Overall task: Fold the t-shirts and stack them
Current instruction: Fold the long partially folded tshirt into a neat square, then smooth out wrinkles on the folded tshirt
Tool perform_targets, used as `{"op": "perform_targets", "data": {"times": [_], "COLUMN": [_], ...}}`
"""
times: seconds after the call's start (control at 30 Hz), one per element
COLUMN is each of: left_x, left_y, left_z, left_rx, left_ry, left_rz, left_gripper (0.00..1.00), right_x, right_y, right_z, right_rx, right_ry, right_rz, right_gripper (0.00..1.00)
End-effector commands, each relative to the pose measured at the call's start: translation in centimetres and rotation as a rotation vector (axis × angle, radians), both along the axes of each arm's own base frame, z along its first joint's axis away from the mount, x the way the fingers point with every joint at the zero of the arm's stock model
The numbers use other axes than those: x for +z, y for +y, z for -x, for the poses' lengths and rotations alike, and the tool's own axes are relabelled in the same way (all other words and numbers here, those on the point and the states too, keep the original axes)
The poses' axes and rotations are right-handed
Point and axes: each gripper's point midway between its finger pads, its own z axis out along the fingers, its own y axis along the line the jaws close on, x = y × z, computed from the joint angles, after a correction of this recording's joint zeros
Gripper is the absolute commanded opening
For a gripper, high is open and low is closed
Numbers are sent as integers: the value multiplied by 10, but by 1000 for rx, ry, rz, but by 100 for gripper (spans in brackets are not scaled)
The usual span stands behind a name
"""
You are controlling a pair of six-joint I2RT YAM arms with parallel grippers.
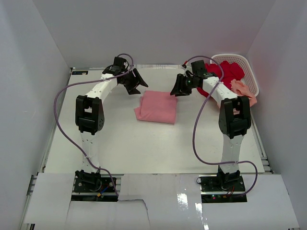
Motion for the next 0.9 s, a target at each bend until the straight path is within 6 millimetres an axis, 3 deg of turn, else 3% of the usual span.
{"op": "perform_targets", "data": {"times": [0.0, 0.17, 0.2, 0.27, 0.3, 0.4, 0.43, 0.5, 0.53, 0.63, 0.7, 0.73, 0.8, 0.87], "left_x": [48, 85, 91, 87, 81, 54, 40, 34, 34, 19, 23, 23, 21, 20], "left_y": [3, 5, 2, -9, -15, -35, -41, -56, -60, -69, -78, -80, -83, -86], "left_z": [-24, -36, -32, -18, -10, 23, 36, 57, 59, 72, 78, 81, 85, 91], "left_rx": [25, 39, 23, -48, -79, -183, -223, -300, -322, -371, -410, -421, -434, -441], "left_ry": [-163, -267, -280, -258, -250, -218, -219, -208, -247, -268, -331, -340, -351, -342], "left_rz": [10, 7, 17, 72, 78, 105, 143, 222, 230, 221, 238, 246, 272, 301], "left_gripper": [73, 73, 73, 71, 70, 68, 58, 40, 32, 15, 11, 10, 9, 9], "right_x": [50, 79, 73, 69, 56, 45, 42, 39, 32, 19, 21, 13, 19, 8], "right_y": [-1, 0, 2, 11, 13, 28, 38, 46, 51, 60, 65, 68, 74, 78], "right_z": [-25, -25, -20, -13, -7, 1, 4, 6, 8, 4, -1, -1, -6, -9], "right_rx": [-46, -65, -58, -9, -3, 73, 110, 141, 146, 163, 180, 191, 210, 211], "right_ry": [-174, -281, -262, -247, -210, -188, -179, -174, -140, -140, -152, -125, -131, -102], "right_rz": [-26, -80, -95, -147, -161, -261, -316, -375, -396, -408, -425, -434, -479, -488], "right_gripper": [47, 50, 50, 50, 49, 44, 36, 21, 8, 8, 8, 8, 8, 8]}}
